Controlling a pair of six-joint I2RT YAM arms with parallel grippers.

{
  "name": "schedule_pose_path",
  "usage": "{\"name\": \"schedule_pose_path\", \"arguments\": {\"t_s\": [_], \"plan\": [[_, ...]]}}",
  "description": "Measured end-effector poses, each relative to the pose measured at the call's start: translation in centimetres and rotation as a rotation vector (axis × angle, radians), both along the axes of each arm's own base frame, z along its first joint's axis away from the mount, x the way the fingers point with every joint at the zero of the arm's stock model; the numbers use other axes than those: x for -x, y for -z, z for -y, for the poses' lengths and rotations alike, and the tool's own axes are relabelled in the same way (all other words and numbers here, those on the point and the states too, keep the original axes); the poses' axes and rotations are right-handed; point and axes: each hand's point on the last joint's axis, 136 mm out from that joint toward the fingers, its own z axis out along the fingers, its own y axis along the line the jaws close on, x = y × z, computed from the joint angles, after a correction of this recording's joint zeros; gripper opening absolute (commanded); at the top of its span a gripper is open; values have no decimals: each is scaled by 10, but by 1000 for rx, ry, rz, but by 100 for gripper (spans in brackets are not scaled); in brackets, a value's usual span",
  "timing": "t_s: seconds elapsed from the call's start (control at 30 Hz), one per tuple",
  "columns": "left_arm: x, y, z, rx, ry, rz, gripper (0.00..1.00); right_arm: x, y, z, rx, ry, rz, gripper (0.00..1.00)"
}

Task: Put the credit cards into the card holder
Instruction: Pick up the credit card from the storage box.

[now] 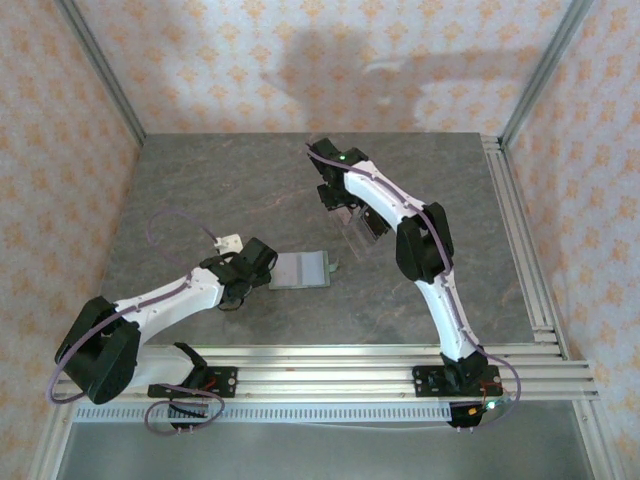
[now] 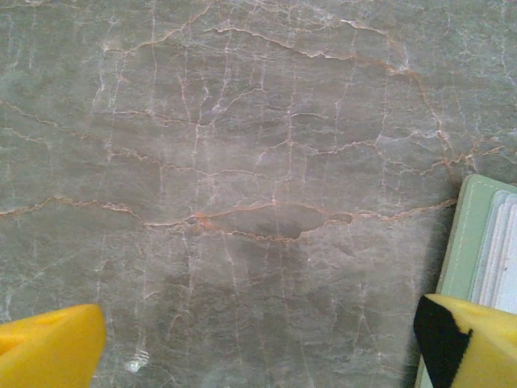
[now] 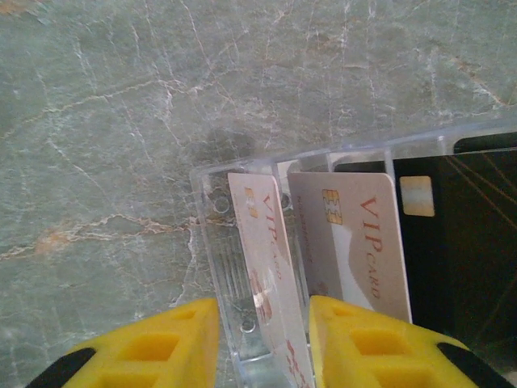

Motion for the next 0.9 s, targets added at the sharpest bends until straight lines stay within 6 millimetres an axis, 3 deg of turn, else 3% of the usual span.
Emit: {"name": "schedule_pose_path", "arguments": {"t_s": [0.27, 0.9], "plan": [[1, 3, 0, -5, 1, -11, 100, 2, 11, 4, 34, -14, -23, 29], [-1, 4, 2, -4, 5, -19, 100, 2, 12, 1, 25, -23, -28, 5]]}}
